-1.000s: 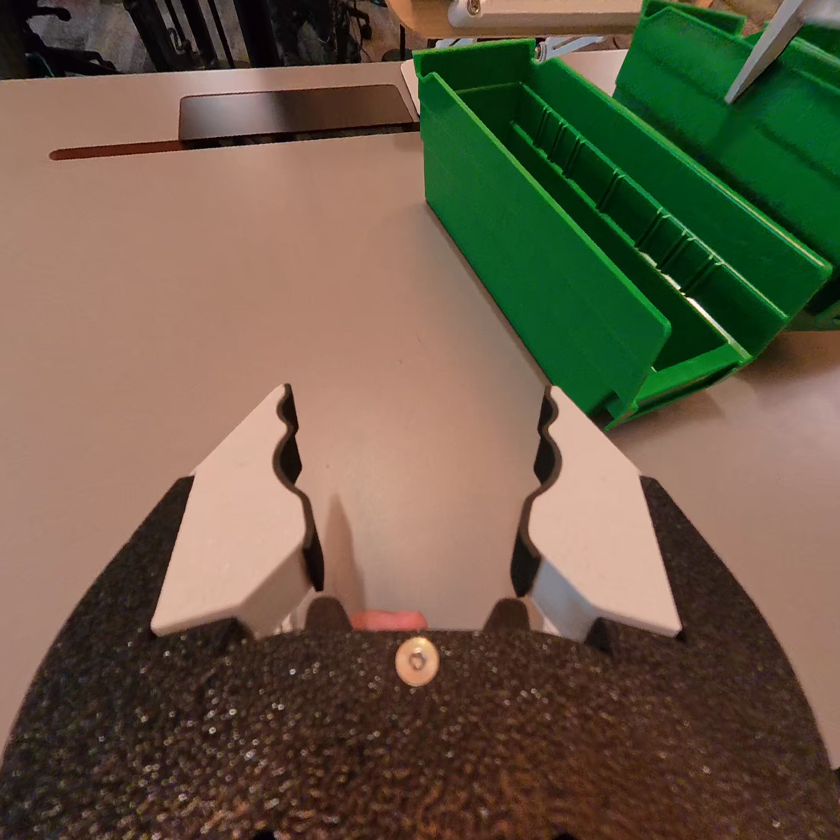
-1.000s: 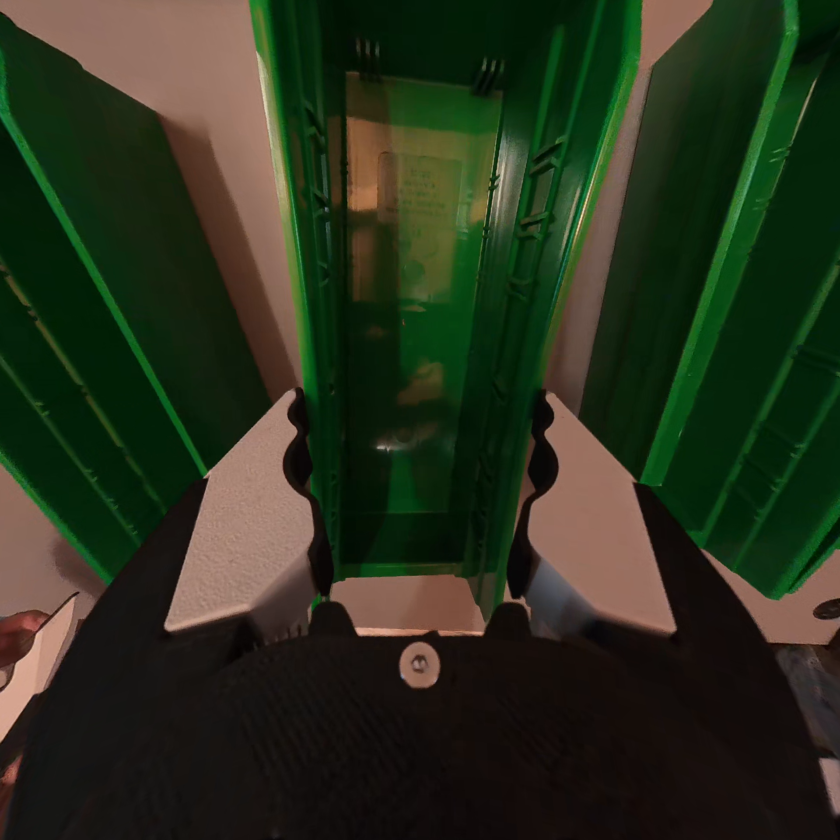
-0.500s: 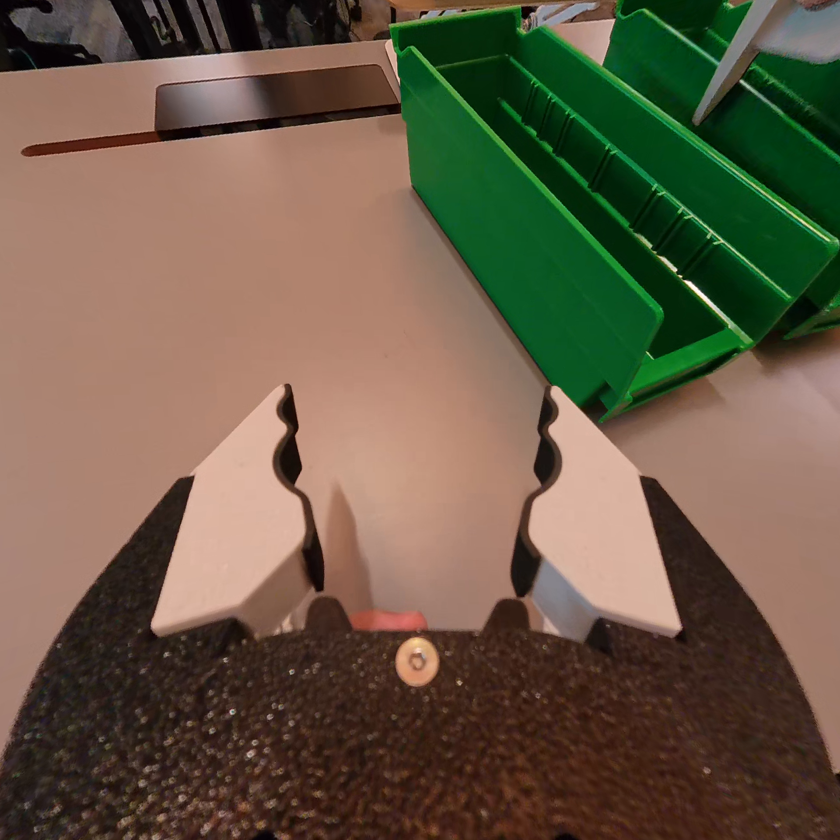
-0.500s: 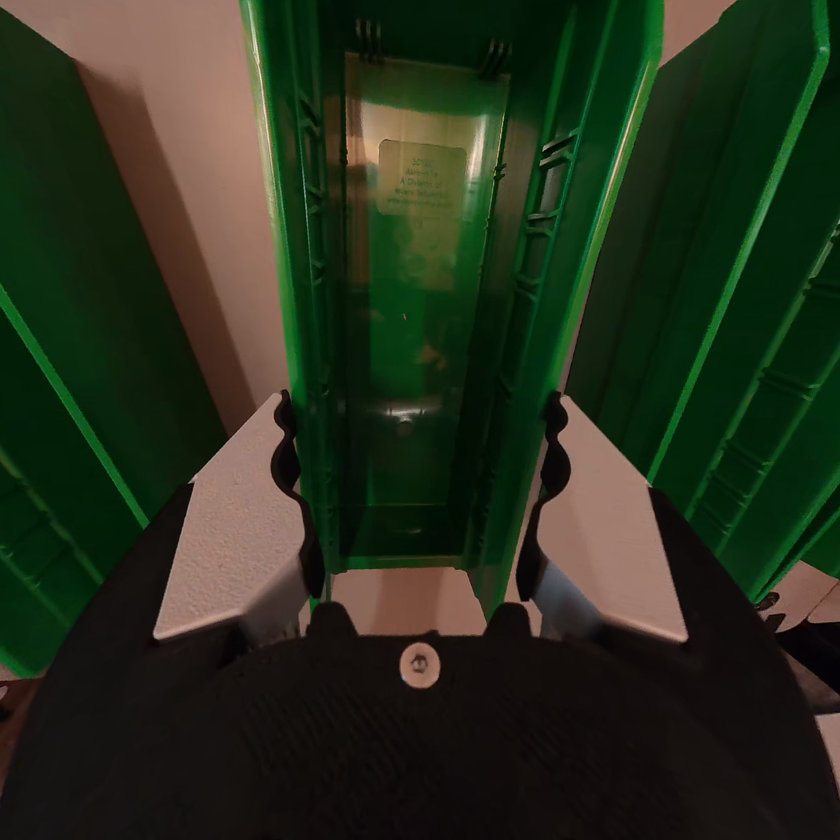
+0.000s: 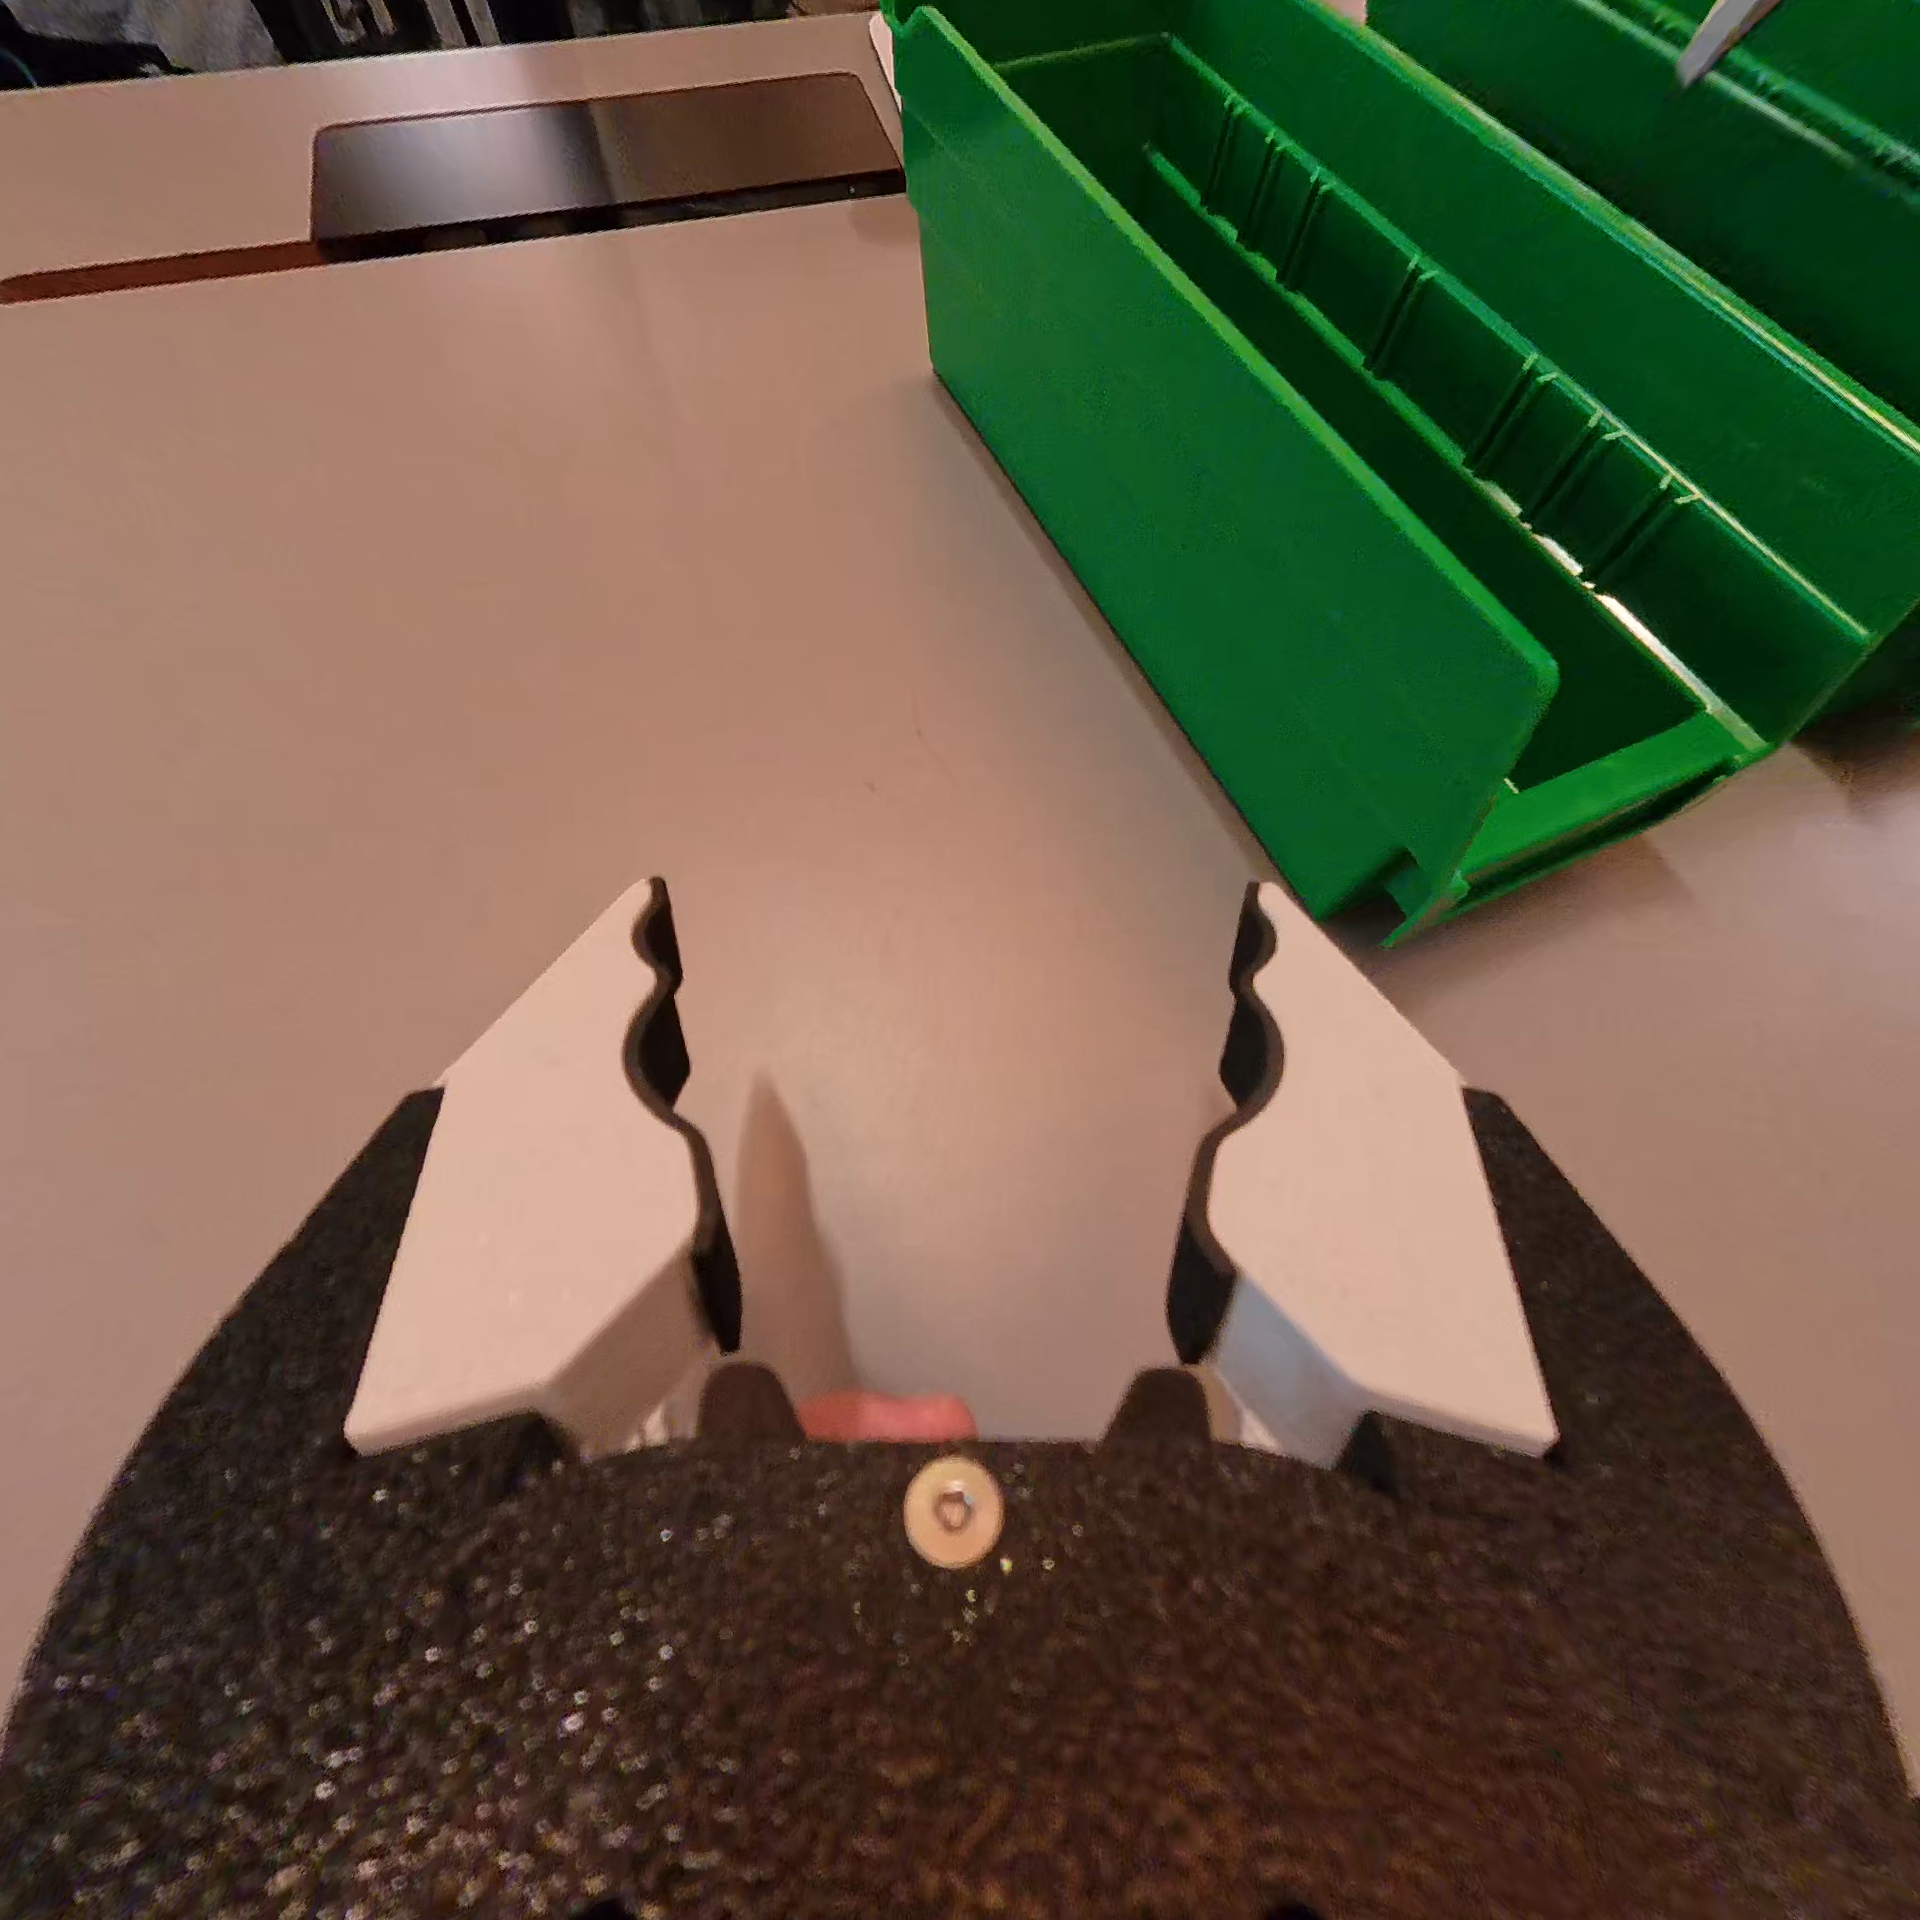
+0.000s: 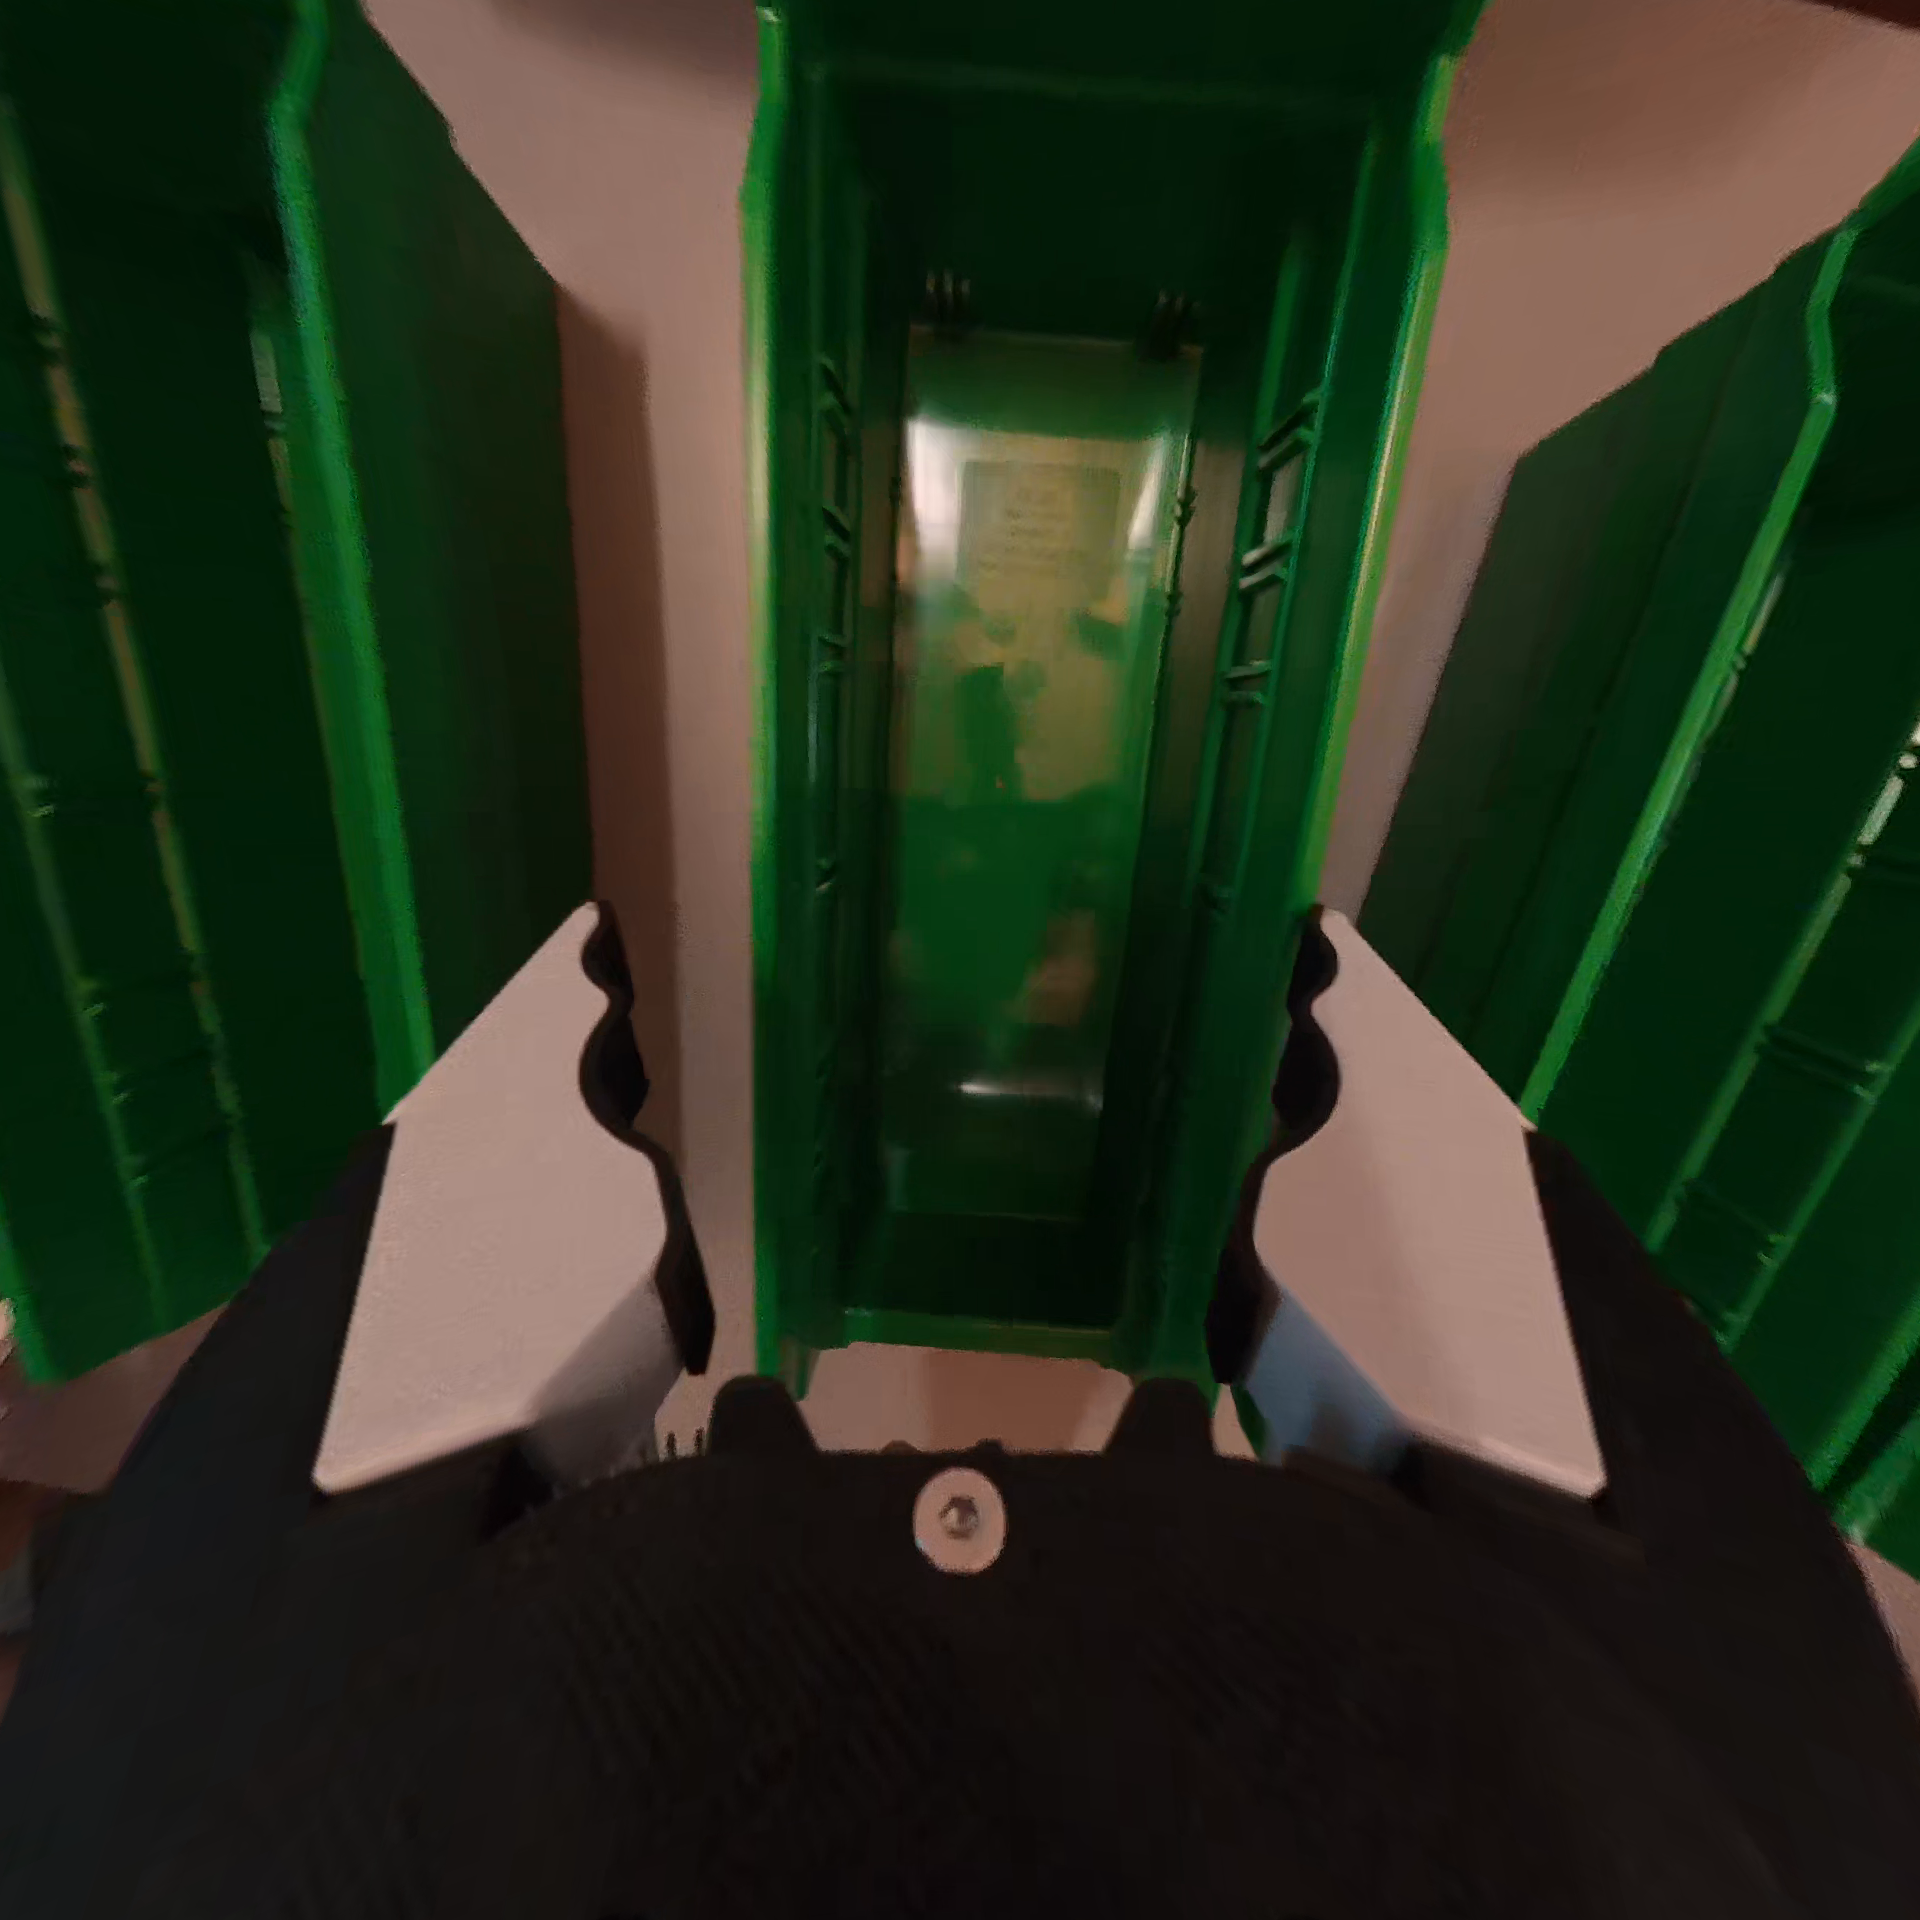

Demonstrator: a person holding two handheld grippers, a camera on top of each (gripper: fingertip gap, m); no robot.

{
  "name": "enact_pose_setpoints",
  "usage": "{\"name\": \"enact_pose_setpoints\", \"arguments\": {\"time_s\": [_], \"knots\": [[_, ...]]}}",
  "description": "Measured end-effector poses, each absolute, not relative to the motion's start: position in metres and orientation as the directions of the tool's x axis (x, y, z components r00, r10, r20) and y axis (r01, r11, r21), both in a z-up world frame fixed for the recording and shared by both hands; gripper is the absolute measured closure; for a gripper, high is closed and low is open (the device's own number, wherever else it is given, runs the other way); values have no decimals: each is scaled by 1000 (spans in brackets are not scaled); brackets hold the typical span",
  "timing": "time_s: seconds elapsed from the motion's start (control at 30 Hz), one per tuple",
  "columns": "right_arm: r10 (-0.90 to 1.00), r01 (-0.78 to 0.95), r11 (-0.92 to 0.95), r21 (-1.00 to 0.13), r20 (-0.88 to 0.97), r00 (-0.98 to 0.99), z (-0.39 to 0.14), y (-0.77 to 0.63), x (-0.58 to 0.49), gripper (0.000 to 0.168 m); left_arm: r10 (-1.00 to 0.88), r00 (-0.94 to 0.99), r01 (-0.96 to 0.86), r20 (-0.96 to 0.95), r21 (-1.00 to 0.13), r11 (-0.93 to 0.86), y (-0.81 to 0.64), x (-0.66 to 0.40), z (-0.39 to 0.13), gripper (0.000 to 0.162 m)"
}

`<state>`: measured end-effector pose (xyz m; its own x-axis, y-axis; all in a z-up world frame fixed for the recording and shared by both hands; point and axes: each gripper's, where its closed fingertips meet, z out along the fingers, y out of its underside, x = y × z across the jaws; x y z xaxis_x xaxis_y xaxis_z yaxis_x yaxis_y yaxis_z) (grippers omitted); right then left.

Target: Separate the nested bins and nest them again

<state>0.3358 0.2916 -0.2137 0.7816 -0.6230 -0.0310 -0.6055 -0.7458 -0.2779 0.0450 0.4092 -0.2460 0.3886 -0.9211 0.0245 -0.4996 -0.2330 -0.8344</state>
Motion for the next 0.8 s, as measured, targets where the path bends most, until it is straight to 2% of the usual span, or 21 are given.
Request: {"name": "enact_pose_setpoints", "arguments": {"time_s": [0.07, 0.13, 0.23, 0.4, 0.57, 0.63, 0.8], "knots": [[-576, -573, -745, -340, -105, 811, -202, 297, 330, 66, -920, 389, -500, 32, -832, -240, 409, 45, -247, 57], [-557, -570, -727, -383, -155, 816, -194, 295, 327, 67, -918, 395, -498, 30, -833, -242, 411, 45, -248, 57], [-507, -515, -753, -410, -138, 851, -189, 284, 325, 64, -915, 404, -503, 21, -830, -241, 412, 45, -250, 57], [-367, -370, -672, -642, -145, 919, -155, 278, 312, 77, -917, 400, -526, 0, -819, -229, 410, 46, -255, 58], [-194, -315, -456, -832, -253, 948, -117, 253, 287, 86, -906, 414, -495, 83, -815, -301, 412, 44, -262, 58], [-166, -291, -395, -872, -244, 955, -114, 239, 293, 96, -892, 436, -482, 121, -805, -345, 416, 44, -267, 60], [-199, -255, -363, -896, -193, 961, -124, 216, 333, 87, -880, 452, -531, 149, -748, -399, 425, 63, -276, 62]]}}
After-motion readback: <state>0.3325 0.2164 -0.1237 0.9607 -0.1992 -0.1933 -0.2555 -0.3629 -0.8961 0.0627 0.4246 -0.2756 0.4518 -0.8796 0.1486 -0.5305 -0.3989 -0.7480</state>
